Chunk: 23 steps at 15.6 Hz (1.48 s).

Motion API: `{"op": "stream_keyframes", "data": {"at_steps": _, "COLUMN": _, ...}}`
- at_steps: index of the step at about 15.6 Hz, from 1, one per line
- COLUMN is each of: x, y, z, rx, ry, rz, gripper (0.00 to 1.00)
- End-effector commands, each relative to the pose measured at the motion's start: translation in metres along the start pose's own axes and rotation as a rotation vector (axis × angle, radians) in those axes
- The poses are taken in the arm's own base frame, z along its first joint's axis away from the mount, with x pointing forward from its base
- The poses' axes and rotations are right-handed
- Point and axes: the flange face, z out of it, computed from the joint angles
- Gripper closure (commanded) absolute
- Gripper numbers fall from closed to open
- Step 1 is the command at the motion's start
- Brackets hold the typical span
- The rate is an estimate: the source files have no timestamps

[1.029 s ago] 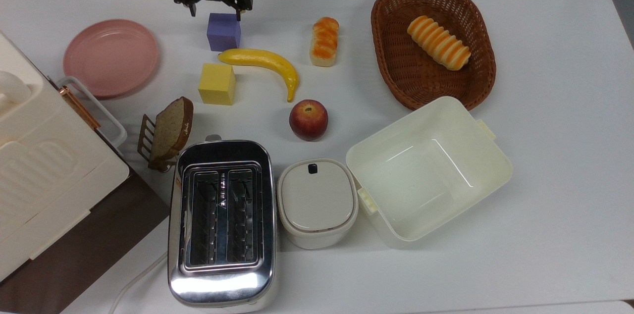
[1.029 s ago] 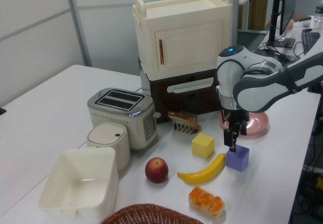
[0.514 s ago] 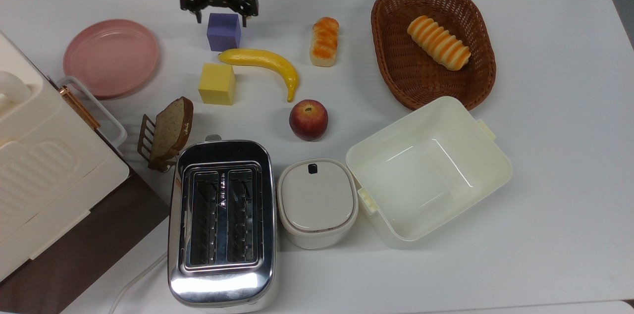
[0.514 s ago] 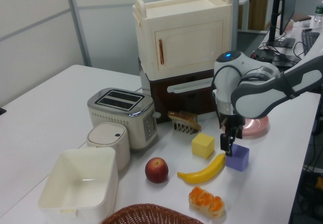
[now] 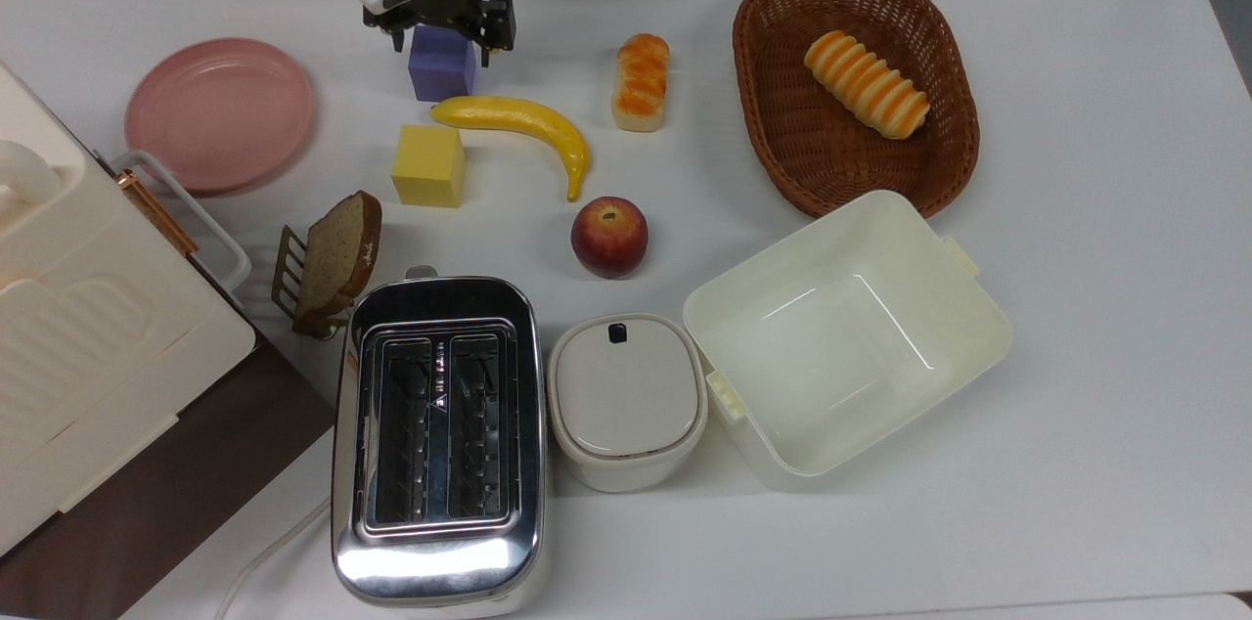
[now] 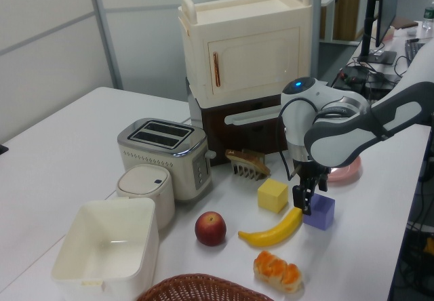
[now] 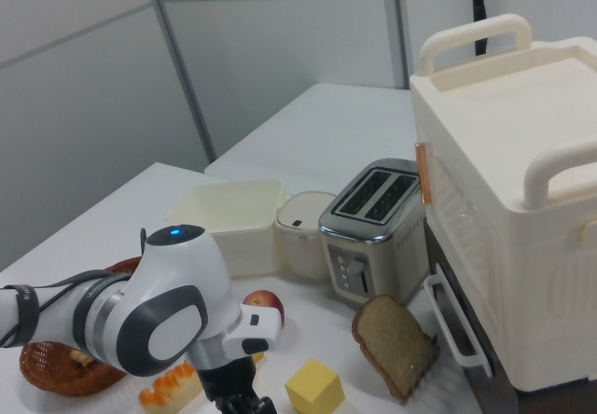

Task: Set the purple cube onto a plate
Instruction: 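Close the gripper on the purple cube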

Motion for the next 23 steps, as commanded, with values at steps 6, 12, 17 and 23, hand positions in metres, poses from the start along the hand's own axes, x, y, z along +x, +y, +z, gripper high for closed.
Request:
{"op": "stream_keyframes", "data": {"at_steps": 6, "x": 0.012, "y": -0.005, "z": -0.001, "rx": -0.070, "ry": 0.015, "rz": 0.028, "gripper": 0.00}}
{"op": "stream_keyframes", "data": {"at_steps": 12, "x": 0.012, "y": -0.005, "z": -0.002, "rx": -0.085, "ry": 0.019, "rz": 0.026, "gripper": 0.00}}
{"op": "stream_keyframes", "data": {"at_steps": 17, "x": 0.012, "y": -0.008, "z": -0.002, "rx": -0.097, "ry": 0.018, "rz": 0.024, "gripper": 0.00}}
{"op": "stream_keyframes", "data": {"at_steps": 23, "x": 0.013, "y": -0.016, "z": 0.003, "rx": -0.097, "ry": 0.007, "rz": 0.026, "gripper": 0.00}}
